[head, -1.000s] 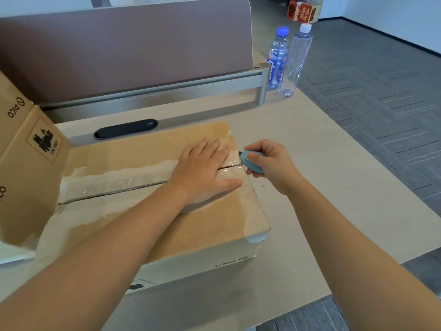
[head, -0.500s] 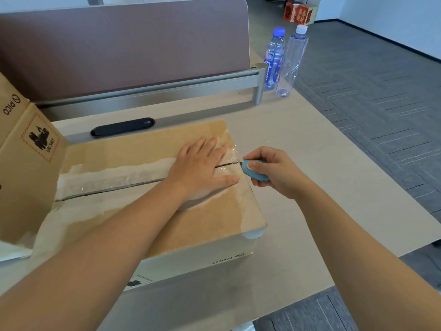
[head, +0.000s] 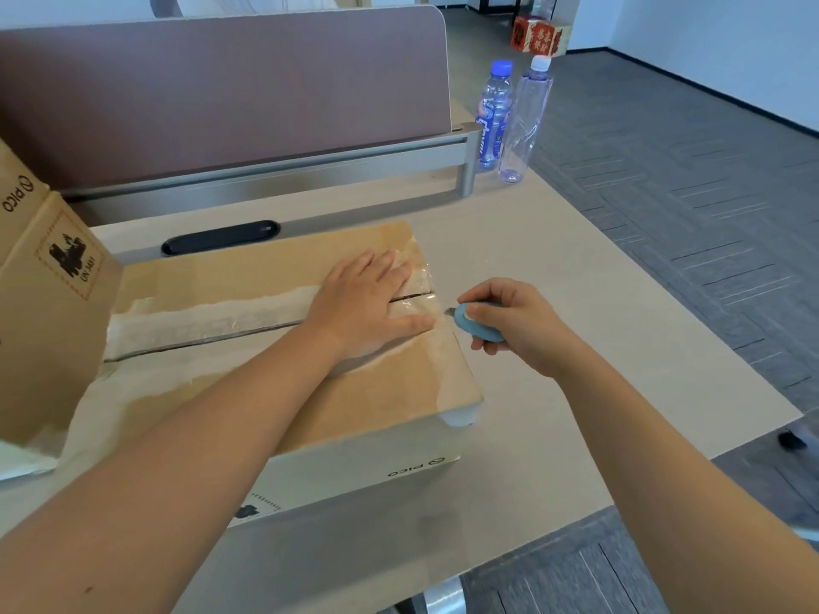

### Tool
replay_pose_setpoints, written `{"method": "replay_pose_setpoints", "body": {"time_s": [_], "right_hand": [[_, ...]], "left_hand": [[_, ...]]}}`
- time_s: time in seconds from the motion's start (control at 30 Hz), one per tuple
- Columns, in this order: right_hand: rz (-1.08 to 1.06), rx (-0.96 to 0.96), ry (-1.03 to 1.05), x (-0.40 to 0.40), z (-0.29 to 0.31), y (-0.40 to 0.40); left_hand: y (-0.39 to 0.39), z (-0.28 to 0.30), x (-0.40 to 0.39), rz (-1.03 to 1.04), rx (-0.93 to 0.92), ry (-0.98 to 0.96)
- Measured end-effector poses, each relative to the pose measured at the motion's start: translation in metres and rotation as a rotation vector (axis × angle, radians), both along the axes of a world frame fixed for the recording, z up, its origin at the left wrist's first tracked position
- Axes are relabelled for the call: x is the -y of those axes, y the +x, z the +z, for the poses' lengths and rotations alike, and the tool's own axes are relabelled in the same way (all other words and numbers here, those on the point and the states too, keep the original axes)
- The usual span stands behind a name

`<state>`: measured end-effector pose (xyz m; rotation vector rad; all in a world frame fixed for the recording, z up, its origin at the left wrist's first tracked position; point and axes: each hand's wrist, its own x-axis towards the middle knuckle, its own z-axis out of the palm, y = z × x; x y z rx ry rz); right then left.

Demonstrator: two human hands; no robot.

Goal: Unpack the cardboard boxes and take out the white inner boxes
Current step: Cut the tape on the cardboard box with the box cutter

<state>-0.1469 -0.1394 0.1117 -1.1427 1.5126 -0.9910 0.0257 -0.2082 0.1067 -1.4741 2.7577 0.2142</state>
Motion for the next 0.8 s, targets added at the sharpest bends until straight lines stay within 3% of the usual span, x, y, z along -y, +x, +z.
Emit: {"method": "replay_pose_setpoints", "body": {"time_s": [0.13, 0.43, 0.8], "right_hand": [[-0.223, -0.038, -0.134, -0.006, 0.000, 0.014], [-0.204, -0.287, -0.479, -0.042, 0.005, 0.095], [-0.239, -0.561, -0.398, -0.027, -0.011, 0.125]], "left_hand": [[0.005, 0.007, -0.011, 0.082, -0.076, -0.037], [0.089, 0.017, -0.049, 0.228, -0.010, 0.012], [0.139, 0.006, -0.038, 0.270, 0.026, 0.049]]}}
